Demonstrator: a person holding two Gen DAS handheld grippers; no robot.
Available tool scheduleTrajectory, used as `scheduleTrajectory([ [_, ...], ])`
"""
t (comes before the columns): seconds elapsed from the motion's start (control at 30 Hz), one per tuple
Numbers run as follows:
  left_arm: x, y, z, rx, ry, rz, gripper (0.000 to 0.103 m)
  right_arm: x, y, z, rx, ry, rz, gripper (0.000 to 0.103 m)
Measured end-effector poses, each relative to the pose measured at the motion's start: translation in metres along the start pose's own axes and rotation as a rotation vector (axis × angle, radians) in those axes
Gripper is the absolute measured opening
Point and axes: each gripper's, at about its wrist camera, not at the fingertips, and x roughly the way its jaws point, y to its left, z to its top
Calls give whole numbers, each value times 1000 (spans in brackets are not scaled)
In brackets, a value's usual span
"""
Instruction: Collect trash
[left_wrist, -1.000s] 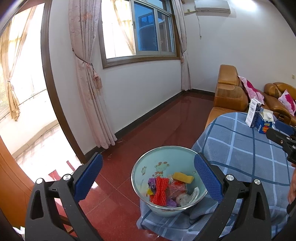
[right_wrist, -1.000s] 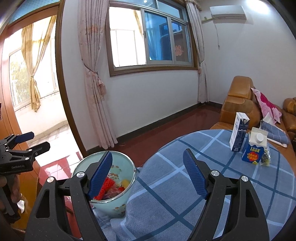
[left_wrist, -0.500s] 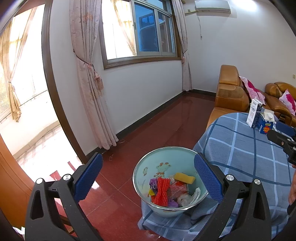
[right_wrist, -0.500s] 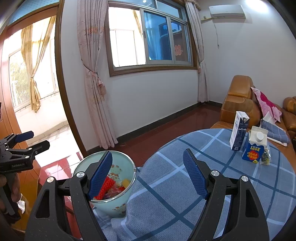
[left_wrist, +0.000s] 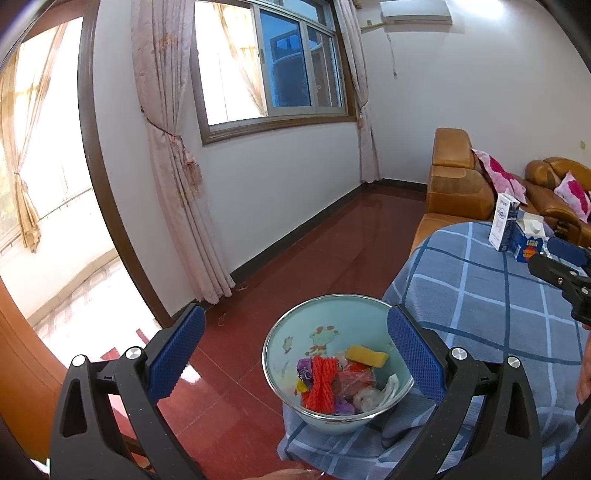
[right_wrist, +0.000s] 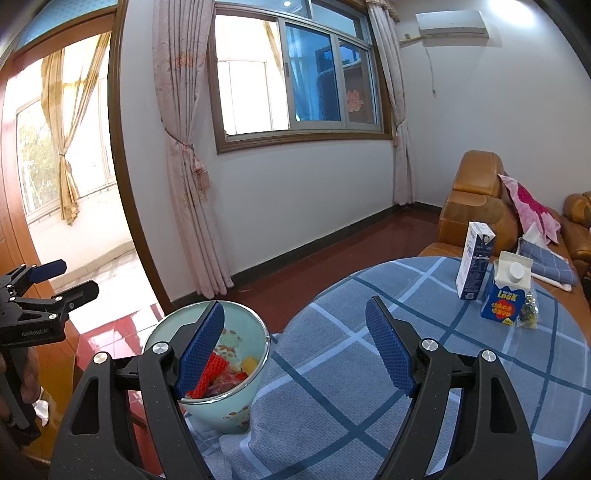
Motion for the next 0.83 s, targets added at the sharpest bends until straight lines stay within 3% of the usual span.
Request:
scheduleTrajectory([
  [0.6, 1, -11, -4, 50, 1, 21, 97, -1, -6, -3, 8, -2, -20, 80],
  [0.83, 2, -10, -4, 41, 12, -7, 97, -7, -44, -7, 21, 14, -128, 84],
])
